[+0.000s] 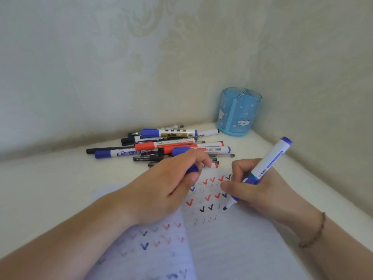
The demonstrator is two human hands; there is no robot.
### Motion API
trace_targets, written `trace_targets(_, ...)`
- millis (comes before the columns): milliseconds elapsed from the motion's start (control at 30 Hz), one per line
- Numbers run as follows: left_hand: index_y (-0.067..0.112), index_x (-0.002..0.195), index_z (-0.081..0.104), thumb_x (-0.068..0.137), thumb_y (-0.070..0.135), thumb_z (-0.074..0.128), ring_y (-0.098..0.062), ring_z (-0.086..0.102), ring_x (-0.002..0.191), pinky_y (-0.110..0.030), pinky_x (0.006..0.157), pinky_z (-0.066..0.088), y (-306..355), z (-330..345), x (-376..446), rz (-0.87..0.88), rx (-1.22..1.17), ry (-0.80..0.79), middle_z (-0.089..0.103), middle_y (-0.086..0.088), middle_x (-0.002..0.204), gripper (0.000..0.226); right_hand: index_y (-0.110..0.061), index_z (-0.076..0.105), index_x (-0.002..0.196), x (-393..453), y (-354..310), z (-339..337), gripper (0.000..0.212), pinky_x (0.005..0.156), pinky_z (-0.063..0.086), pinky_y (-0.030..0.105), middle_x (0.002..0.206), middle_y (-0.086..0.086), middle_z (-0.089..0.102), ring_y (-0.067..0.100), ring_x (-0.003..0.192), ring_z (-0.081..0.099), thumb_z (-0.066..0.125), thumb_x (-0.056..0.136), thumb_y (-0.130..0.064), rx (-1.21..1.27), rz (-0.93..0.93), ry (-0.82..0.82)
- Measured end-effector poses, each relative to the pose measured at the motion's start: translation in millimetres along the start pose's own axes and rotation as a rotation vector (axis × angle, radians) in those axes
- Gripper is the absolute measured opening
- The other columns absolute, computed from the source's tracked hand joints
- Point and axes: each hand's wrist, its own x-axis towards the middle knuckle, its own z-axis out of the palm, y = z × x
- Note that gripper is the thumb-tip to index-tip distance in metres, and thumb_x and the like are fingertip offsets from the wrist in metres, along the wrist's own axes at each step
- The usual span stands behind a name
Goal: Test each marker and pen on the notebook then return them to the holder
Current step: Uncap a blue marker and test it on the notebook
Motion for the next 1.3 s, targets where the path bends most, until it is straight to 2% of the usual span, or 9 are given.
trace_targets(133, 0.047, 0.124, 0.038, 0.098, 0.034, 0.045, 0.013, 0.047, 0.093, -0.006, 0.08, 0.034, -2.8, 1.2, 2.4, 0.002, 0.13, -0.047, 0.046, 0.04, 0.101, 0.03, -0.018, 0.042, 0.045, -1.4, -3.0, 3.8, 0.046, 0.042, 0.029, 0.015, 0.045, -0.004, 0.042, 0.007, 0.042, 0.035, 0.073, 0.076, -0.002, -0.121, -0.046, -0.018)
trace_targets(400, 0.042, 0.119, 0.045, 0.09, 0.033, 0.063, -0.01, 0.059, 0.083, -0.012, 0.07, 0.043, -1.1, 2.1, 4.6, -0.038, 0.032, 0.042, 0.063, 0.015, 0.094, 0.035, -0.021, 0.046, 0.047, -2.6, -2.6, 4.3, 0.043, 0.044, 0.033, 0.011, 0.046, -0.01, 0.046, 0.004, 0.045, 0.041, 0.075, 0.074, -0.006, -0.22, -0.04, -0.076)
trace_targets(567, 0.032, 0.114, 0.055, 0.084, 0.025, 0.075, 0.012, 0.054, 0.082, -0.001, 0.072, 0.035, -0.4, 1.9, 5.1, -0.048, 0.041, 0.054, 0.067, 0.017, 0.093, 0.037, -0.022, 0.042, 0.046, -0.6, -2.4, 3.0, 0.049, 0.045, 0.032, 0.006, 0.044, -0.014, 0.047, 0.001, 0.043, 0.044, 0.072, 0.076, 0.003, -0.184, -0.056, -0.047)
trace_targets(667, 0.027, 0.1, 0.061, 0.081, 0.024, 0.078, 0.015, 0.054, 0.082, 0.001, 0.073, 0.035, 0.6, 1.0, 5.1, -0.054, 0.033, 0.072, 0.064, 0.022, 0.087, 0.026, -0.015, 0.045, 0.05, -0.8, -2.8, -1.1, 0.043, 0.046, 0.032, 0.015, 0.046, -0.008, 0.046, 0.006, 0.044, 0.039, 0.078, 0.077, -0.007, -0.077, -0.088, 0.016)
trace_targets(833, 0.033, 0.098, 0.059, 0.085, 0.035, 0.071, 0.006, 0.058, 0.082, -0.003, 0.071, 0.038, 0.9, 0.7, 4.6, -0.05, 0.036, 0.154, 0.064, 0.024, 0.085, 0.018, -0.016, 0.06, 0.066, -1.4, -4.9, -9.9, 0.038, 0.044, 0.024, 0.022, 0.049, -0.001, 0.046, 0.017, 0.044, 0.032, 0.088, 0.054, -0.037, 0.38, -0.13, -0.013)
trace_targets(967, 0.037, 0.1, 0.056, 0.086, 0.046, 0.064, -0.005, 0.061, 0.082, -0.006, 0.068, 0.04, 2.3, 0.6, 4.6, -0.019, 0.041, 0.185, 0.064, 0.023, 0.087, 0.018, -0.015, 0.068, 0.073, -2.5, -3.9, -9.9, 0.019, 0.048, 0.018, 0.034, 0.05, 0.013, 0.051, 0.022, 0.044, 0.038, 0.06, 0.062, -0.029, 0.431, -0.161, -0.037)
trace_targets(1067, 0.037, 0.102, 0.055, 0.087, 0.048, 0.058, -0.007, 0.058, 0.079, -0.007, 0.068, 0.04, 4.0, 1.0, 4.9, 0.036, 0.05, 0.186, 0.061, 0.024, 0.087, 0.019, -0.019, 0.067, 0.078, -2.0, -3.6, -7.5, 0.019, 0.049, 0.02, 0.04, 0.059, 0.013, 0.062, 0.023, 0.043, 0.045, 0.063, 0.063, -0.029, 0.386, -0.156, -0.035)
trace_targets(1167, 0.031, 0.106, 0.057, 0.091, 0.042, 0.058, -0.008, 0.054, 0.073, -0.013, 0.065, 0.041, 5.0, 3.0, 5.8, 0.1, 0.054, 0.168, 0.058, 0.02, 0.083, 0.018, -0.02, 0.065, 0.078, -2.2, -2.5, -4.3, 0.032, 0.047, 0.027, 0.028, 0.067, 0.014, 0.068, 0.026, 0.043, 0.051, 0.082, 0.061, -0.04, 0.371, -0.176, -0.091)
trace_targets(1300, 0.032, 0.098, 0.054, 0.099, 0.053, 0.036, -0.005, 0.048, 0.069, -0.02, 0.068, 0.037, 5.5, 3.0, 5.5, 0.115, 0.13, 0.201, 0.052, 0.015, 0.074, 0.028, -0.02, 0.064, 0.071, -5.5, -7.8, 2.1, 0.037, 0.043, 0.032, 0.023, 0.066, 0.016, 0.069, 0.027, 0.04, 0.053, 0.081, 0.063, -0.051, 0.42, -0.219, -0.049)
